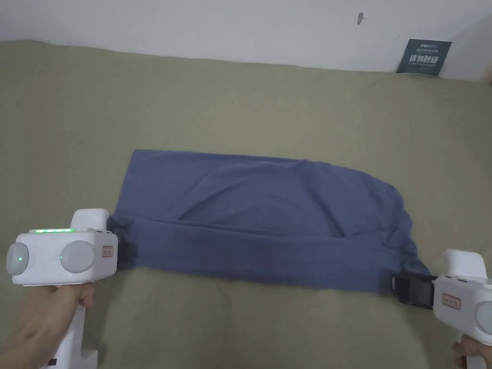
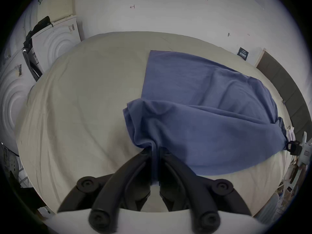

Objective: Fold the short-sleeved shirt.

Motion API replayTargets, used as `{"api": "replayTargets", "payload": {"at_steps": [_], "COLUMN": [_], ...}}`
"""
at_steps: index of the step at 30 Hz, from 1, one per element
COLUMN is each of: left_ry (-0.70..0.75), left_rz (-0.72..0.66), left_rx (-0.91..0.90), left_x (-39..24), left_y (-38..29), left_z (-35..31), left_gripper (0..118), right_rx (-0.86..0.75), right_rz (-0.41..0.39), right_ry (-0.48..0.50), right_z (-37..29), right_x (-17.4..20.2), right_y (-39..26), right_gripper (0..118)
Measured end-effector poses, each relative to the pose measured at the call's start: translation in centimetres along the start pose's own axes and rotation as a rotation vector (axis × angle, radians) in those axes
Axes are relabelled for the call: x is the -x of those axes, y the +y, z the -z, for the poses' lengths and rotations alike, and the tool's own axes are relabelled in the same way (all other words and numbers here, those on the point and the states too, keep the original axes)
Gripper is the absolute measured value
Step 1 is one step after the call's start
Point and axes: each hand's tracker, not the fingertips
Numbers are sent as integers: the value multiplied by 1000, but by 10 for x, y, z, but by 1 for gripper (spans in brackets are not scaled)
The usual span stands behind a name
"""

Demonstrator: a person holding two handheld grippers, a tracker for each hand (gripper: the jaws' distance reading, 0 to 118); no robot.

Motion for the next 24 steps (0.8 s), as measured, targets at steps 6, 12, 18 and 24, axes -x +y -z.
{"api": "replayTargets", "payload": {"at_steps": [6, 12, 18, 24], "left_ry": [1, 8, -4, -7], "left_rz": [17, 14, 15, 7], "left_rx": [-4, -25, -42, -47], "left_x": [1, 1, 5, 9], "left_y": [1, 2, 1, -14], "left_z": [-3, -11, -28, -45], "left_gripper": [9, 9, 7, 7], "right_rx": [22, 2, -19, -30], "right_rz": [49, 16, 37, 37], "right_ry": [23, 68, 73, 78], "right_z": [14, 3, -15, -39], "right_x": [-2, 20, 14, 6], "right_y": [7, 8, 10, -2], "right_gripper": [65, 18, 16, 15]}}
